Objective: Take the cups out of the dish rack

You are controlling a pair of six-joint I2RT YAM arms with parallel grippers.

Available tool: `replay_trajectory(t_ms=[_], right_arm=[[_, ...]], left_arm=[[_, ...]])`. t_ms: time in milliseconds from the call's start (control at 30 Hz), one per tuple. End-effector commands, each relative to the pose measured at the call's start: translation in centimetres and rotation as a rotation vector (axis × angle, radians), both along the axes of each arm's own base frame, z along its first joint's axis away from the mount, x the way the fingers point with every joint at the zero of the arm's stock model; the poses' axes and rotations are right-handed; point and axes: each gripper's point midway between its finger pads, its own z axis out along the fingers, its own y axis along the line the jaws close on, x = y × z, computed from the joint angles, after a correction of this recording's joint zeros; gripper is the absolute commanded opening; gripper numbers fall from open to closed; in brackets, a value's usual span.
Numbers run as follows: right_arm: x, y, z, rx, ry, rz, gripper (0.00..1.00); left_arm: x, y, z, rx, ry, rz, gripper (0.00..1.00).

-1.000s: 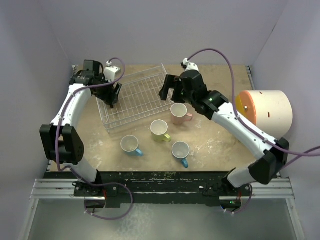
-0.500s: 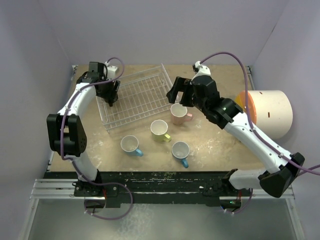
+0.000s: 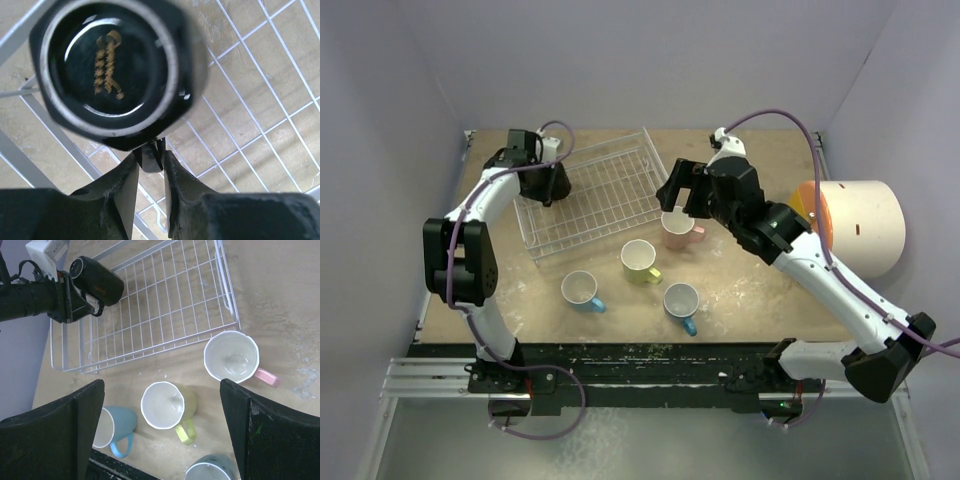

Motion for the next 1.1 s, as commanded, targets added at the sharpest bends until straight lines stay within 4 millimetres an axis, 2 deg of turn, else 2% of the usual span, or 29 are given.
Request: replay_trajectory(t_ms=[0, 67, 167, 233, 267, 367, 467, 533, 600, 800, 933, 1033, 1067], right_arm=[[-0.1, 0.0, 1.9, 0.054, -0.051, 0.001, 0.98], [-0.2, 0.0, 2.0, 0.058, -0.054, 0.004, 0.98], [-0.3, 0.1, 2.3, 0.061, -0.06, 0.011, 0.98], [-0.3, 0.1, 2.3, 0.061, -0.062, 0.014, 0.97], [-0.3, 0.1, 2.3, 0.061, -0.061, 0.015, 0.97], [-0.2, 0.3, 2.2, 0.056, -0.056, 0.02, 0.97], [-0.2, 0.4, 1.8, 0.049, -0.047, 0.025, 0.97], [-0.2, 0.5, 1.6, 0.049, -0.044, 0.026, 0.97], [-0.3, 0.5, 1.6, 0.05, -0.045, 0.03, 0.97], [-0.5, 0.4, 1.5, 0.05, -0.04, 0.033, 0.96], [-0.7, 0.3, 1.4, 0.052, -0.047, 0.035, 0.95], [-0.6, 0.2, 1.1, 0.043, -0.054, 0.036, 0.95], [-0.6, 0.2, 1.1, 0.038, -0.058, 0.041, 0.95]], left_arm=[[0.5, 0.2, -0.2, 0.017, -0.039, 0.008, 0.29], [0.4, 0.4, -0.4, 0.022, -0.039, 0.009, 0.27], [0.1, 0.2, -0.3, 0.01, -0.051, 0.003, 0.18], [0.1, -0.2, 0.3, -0.008, -0.078, -0.015, 0.18], [0.1, -0.4, 0.6, -0.015, -0.092, -0.026, 0.22], [0.3, -1.2, 1.4, -0.038, -0.109, -0.078, 0.44], [0.7, -1.7, 1.9, -0.055, -0.129, -0.112, 0.58], [1.2, -1.7, 2.2, -0.059, -0.149, -0.115, 0.62], [1.5, -1.8, 2.0, -0.068, -0.149, -0.118, 0.62], [2.2, -1.7, 0.4, -0.083, -0.149, -0.13, 0.44], [2.0, -1.7, -0.5, -0.108, -0.145, -0.134, 0.25], [1.7, -2.0, 0.0, -0.131, -0.167, -0.136, 0.0], [1.6, -2.2, 0.4, -0.139, -0.178, -0.142, 0.0]])
